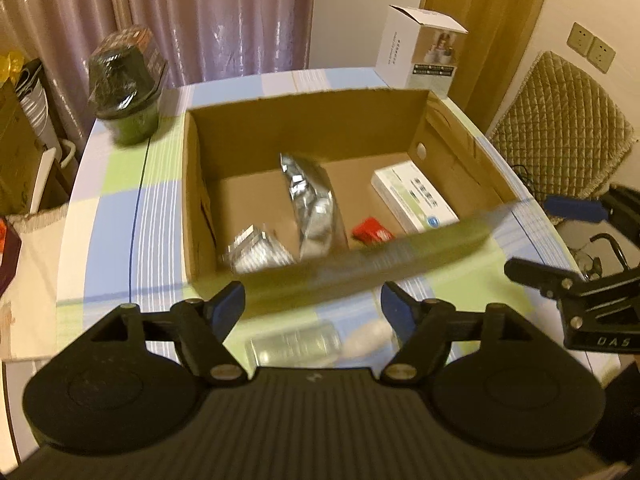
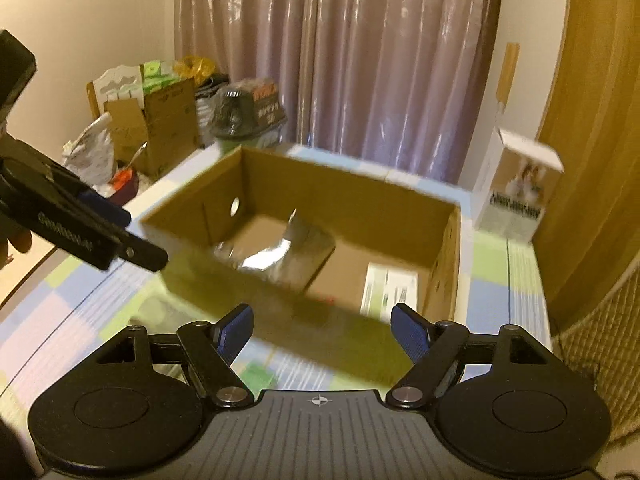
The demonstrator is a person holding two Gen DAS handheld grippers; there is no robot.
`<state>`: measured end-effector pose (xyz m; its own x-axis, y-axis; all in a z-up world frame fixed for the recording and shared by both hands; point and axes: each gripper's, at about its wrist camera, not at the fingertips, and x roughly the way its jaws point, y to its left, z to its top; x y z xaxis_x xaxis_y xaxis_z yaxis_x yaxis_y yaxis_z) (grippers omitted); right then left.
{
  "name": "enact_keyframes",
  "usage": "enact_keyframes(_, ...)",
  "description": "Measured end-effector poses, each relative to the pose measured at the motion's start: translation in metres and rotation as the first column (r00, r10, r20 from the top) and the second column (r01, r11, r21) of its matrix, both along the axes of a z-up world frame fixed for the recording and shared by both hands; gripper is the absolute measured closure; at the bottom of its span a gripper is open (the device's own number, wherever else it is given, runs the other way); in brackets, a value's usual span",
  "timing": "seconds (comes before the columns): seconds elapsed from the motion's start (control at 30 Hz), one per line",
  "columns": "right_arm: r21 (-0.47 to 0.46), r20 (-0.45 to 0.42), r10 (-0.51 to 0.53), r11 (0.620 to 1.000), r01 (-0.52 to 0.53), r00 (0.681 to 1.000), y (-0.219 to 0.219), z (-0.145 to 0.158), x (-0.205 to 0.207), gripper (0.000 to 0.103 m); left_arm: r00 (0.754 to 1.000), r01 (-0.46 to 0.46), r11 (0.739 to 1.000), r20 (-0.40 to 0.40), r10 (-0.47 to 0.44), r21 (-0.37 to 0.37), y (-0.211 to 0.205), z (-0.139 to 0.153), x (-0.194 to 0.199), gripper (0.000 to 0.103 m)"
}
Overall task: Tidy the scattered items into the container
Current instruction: 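Withdraw both tools from the box toward the remaining items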
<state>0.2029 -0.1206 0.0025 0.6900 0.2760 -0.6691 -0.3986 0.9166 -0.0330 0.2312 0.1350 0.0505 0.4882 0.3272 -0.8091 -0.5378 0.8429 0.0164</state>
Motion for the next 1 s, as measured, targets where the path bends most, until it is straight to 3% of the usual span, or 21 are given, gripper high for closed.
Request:
enact_keyframes(0.53, 0.018, -0.165, -0.042, 0.999, 0.045, 0.985, -0.002, -0.041, -0.088, 0.022, 0.994, -0.078, 0.996, -0.085, 0.074, -0.043, -0.063, -0.039, -0.087, 0.029)
enact_keyframes(0.83, 0.008, -0.209, -0.038, 0.999, 0.040, 0.977, 0.002, -0.051, -0.110, 0.022, 0.988, -0.108, 0.991, -0.117, 0.099, -0.075, -0.078, -0.055, -0.107, 0.029)
enact_keyframes(1.0, -0.026, -0.214, 0.021, 0.999, -0.028, 0.977, 0.006, -0.057, -0.113, 0.022, 0.986, -0.102, 0.989, -0.140, 0.087, -0.103, -0.087, -0.068, -0.111, 0.029)
